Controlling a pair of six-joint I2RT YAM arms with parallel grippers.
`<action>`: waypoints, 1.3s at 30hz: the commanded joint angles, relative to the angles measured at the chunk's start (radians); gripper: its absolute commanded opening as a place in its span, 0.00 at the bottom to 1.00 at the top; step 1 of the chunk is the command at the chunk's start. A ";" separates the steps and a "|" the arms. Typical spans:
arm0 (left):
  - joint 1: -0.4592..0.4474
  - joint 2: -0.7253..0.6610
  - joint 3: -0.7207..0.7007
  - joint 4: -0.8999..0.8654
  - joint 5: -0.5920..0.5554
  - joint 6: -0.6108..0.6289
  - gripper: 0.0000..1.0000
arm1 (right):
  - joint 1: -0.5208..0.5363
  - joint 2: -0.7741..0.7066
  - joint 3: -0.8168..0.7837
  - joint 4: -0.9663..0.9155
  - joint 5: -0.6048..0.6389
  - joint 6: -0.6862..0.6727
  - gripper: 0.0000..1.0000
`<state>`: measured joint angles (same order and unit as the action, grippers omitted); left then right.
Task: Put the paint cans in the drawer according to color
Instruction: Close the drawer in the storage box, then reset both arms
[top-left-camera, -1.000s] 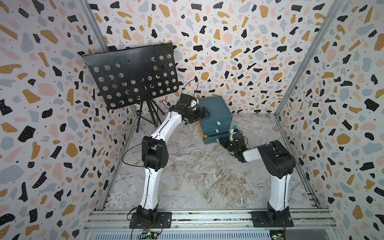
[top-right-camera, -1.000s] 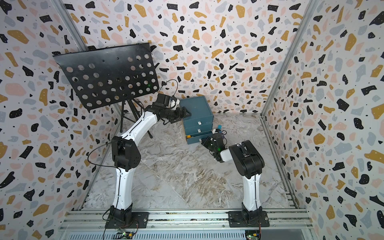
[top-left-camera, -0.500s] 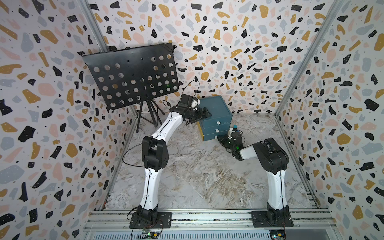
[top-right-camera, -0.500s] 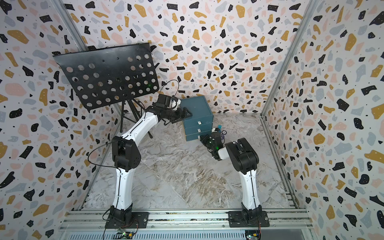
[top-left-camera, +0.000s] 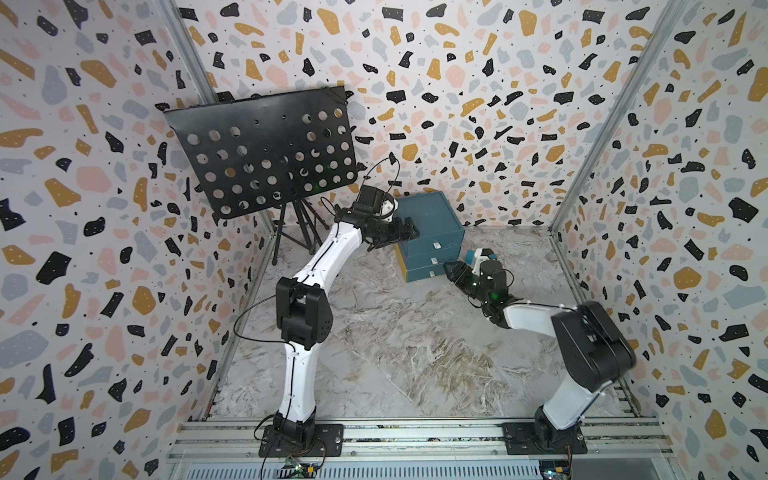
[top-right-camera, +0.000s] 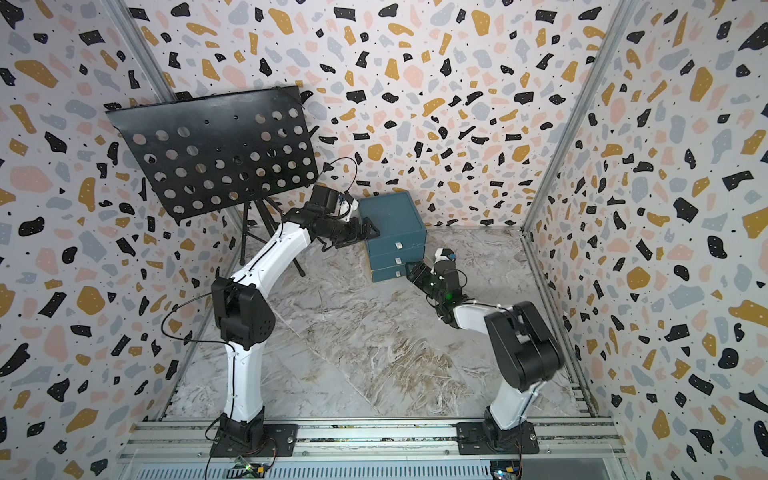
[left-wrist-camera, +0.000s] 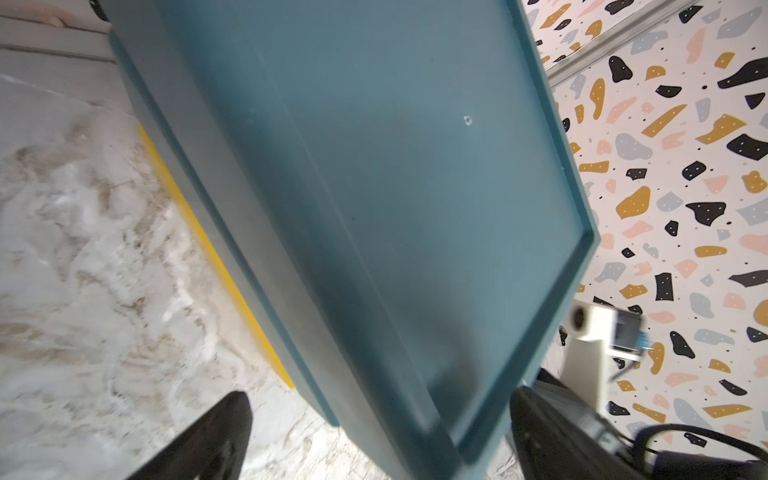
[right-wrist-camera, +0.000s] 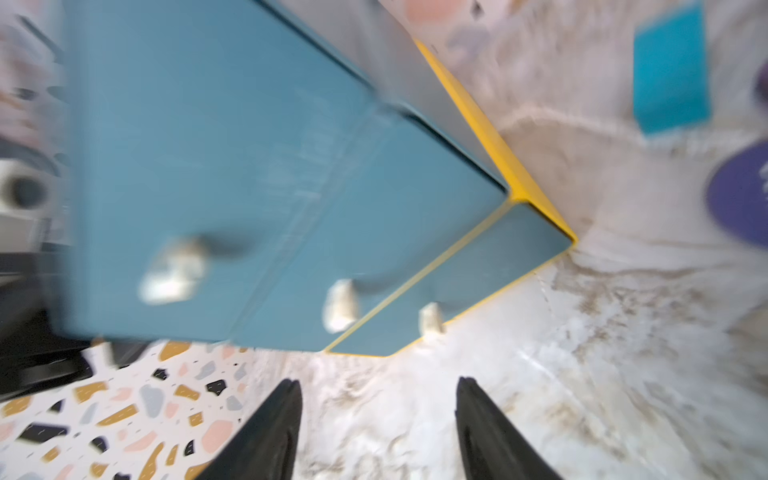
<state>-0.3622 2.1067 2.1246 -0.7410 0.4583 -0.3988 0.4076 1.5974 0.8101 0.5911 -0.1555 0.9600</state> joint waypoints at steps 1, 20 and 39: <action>-0.005 -0.160 -0.052 -0.026 -0.064 0.078 1.00 | -0.001 -0.220 -0.026 -0.318 0.078 -0.189 0.69; -0.006 -1.000 -1.499 0.981 -0.816 0.452 1.00 | -0.001 -0.804 -0.239 -0.861 0.635 -0.738 1.00; 0.004 -0.772 -1.839 1.602 -1.051 0.553 1.00 | -0.118 -0.524 -0.409 -0.347 0.818 -0.888 1.00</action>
<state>-0.3630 1.3064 0.3645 0.6563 -0.5861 0.1207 0.3237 1.0451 0.3996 0.1318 0.6590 0.0849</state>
